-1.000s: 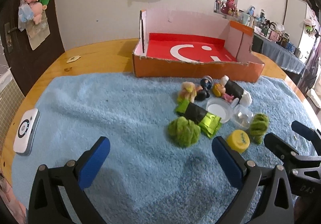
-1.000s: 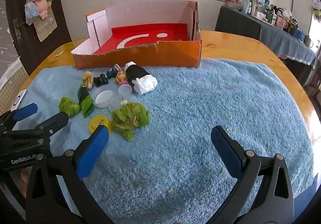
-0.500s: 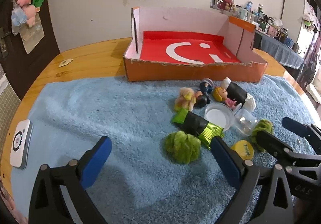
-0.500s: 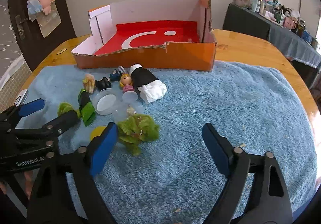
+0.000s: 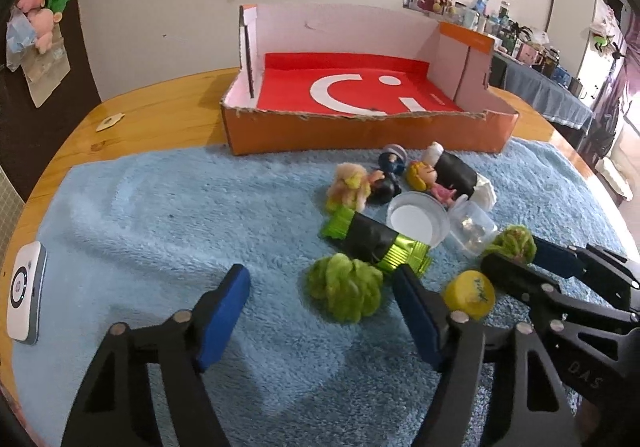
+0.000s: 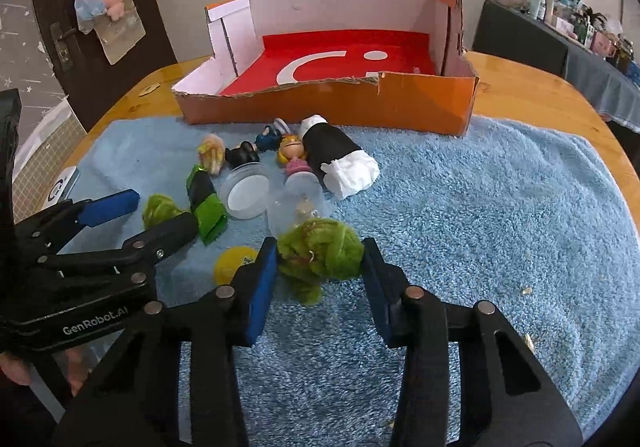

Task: Organize objects
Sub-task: 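Close the right tool on the green fuzzy ball and lift it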

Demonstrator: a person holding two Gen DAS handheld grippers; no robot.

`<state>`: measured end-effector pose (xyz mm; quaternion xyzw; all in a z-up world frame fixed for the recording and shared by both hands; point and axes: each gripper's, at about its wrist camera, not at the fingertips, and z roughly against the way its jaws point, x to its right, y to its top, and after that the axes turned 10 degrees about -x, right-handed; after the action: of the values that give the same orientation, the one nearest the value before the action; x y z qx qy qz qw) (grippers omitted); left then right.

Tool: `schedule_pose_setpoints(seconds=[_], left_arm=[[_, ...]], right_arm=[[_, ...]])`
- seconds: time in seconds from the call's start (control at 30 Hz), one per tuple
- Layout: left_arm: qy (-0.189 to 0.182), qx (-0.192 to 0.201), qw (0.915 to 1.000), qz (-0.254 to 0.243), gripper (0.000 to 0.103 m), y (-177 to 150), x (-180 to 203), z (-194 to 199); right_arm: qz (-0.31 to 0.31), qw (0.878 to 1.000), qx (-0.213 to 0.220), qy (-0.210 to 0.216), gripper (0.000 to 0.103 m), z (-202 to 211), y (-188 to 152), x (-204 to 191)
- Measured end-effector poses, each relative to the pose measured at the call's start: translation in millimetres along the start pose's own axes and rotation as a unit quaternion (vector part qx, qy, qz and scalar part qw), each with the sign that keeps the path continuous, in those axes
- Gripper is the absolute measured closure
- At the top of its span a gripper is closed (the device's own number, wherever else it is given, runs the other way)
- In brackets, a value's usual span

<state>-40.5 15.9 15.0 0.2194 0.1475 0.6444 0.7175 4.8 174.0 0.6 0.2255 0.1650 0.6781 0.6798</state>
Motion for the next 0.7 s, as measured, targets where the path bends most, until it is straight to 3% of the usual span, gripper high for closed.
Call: schedule_pose_setpoints(seconds=[0.27,0.4,0.7], left_arm=[[-0.029,-0.004,0.9995,-0.011,0.066,-1,5,2],[-0.01,0.002,0.9995,-0.029,0.067,-2,12,3],[-0.016,0.009,0.9995,-0.025,0.068,-2,11,6]], right_arm=[[0.007,1.0,-0.002,-0.007,0.067,1,-1,-4],[0.007,1.0,-0.001,-0.007,0.068,2,-1,-4],[0.011,1.0,0.0,-0.016,0.068,2,-2,-6]])
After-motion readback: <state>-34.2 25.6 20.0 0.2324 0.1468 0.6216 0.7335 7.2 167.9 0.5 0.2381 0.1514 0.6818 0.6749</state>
